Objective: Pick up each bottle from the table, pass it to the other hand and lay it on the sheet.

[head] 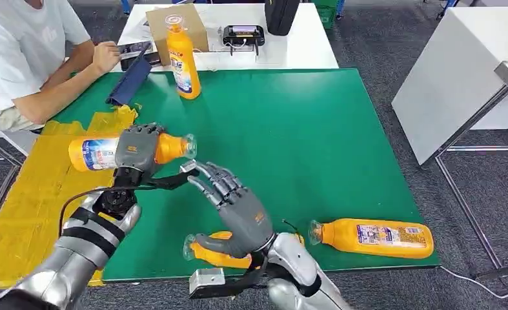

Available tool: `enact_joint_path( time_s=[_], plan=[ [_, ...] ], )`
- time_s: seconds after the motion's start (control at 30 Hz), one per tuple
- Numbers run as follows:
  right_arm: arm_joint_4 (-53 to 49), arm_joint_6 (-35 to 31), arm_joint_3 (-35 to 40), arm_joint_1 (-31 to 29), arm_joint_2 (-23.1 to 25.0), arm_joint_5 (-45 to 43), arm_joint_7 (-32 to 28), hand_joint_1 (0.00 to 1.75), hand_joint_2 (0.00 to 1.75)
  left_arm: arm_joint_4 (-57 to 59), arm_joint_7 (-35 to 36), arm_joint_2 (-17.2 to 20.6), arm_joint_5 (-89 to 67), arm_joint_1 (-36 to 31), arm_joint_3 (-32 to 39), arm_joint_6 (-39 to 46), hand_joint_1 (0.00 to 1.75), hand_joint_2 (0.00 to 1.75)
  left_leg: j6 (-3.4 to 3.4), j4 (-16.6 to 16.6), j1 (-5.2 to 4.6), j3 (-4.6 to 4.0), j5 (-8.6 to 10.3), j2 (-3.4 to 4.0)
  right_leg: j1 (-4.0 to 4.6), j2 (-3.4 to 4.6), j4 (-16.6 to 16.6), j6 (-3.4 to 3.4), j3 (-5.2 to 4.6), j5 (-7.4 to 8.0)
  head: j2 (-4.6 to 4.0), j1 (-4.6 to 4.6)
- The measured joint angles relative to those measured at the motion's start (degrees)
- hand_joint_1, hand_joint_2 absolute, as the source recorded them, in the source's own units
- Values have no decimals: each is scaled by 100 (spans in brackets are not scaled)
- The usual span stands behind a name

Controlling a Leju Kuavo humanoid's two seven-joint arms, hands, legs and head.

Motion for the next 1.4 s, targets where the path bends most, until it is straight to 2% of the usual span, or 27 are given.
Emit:
enact_joint_path(
  time_s=[0.13,0.4,0.43,0.63,1.0,1.03,1.07,1.23,1.27,1.3,1.4],
  plan=[
    [20,52,138,1,-72,-20,7,0,175,898,9,37,0,-243,-48,-31,175,175,0,0,-1,-5,-1,-4,-1,-1,0,0,-2,-3,0,-2],
    [354,288,417,-5,-194,127,99,0,175,2177,298,52,74,-511,186,-783,175,175,-1,0,-1,-9,-2,-7,-1,-2,-1,0,-2,-4,0,-2],
    [426,288,441,-6,-201,252,215,0,175,2259,405,57,55,-513,239,-776,40,175,-1,0,0,-8,-2,-7,0,-2,-1,0,-1,-4,0,-4],
    [752,288,520,-52,-243,479,435,0,175,2571,577,61,7,-584,435,-675,40,175,-1,-1,0,0,-1,-11,0,-4,0,-1,9,-4,0,-2],
    [826,288,526,-69,-256,492,446,0,175,2635,590,61,4,-588,457,-658,40,175,-2,-1,0,2,0,-11,0,-4,-1,-1,10,-4,0,0],
    [826,288,526,-70,-256,492,446,0,175,2635,590,61,4,-588,459,-658,12,175,-2,-1,0,2,0,-11,0,-4,-1,-1,10,-4,0,0],
    [831,288,526,-70,-256,492,448,0,175,2637,590,61,4,-588,459,-656,0,175,-2,-1,0,2,0,-11,0,-4,-1,-1,10,-4,0,0],
    [977,340,555,-101,-258,577,555,0,175,2735,592,61,0,-598,507,-623,0,175,-4,-1,1,6,2,-11,0,-4,0,-1,14,-3,0,0],
    [1171,585,564,-101,-376,939,1140,0,175,2740,252,59,327,-554,798,-241,0,175,-4,-1,0,7,3,-12,-1,-4,0,-1,15,-3,0,0],
    [1263,647,507,-38,-507,1170,1456,0,175,2648,-442,13,943,-372,1212,482,0,175,-4,0,0,7,3,-11,-1,-4,0,-1,10,-3,0,0],
    [1285,643,365,89,-618,1464,1748,0,175,2314,-1085,-85,1573,-87,1660,1090,0,175,-3,0,-2,3,2,-12,-2,-4,-1,0,7,-3,0,0]
  ],
)
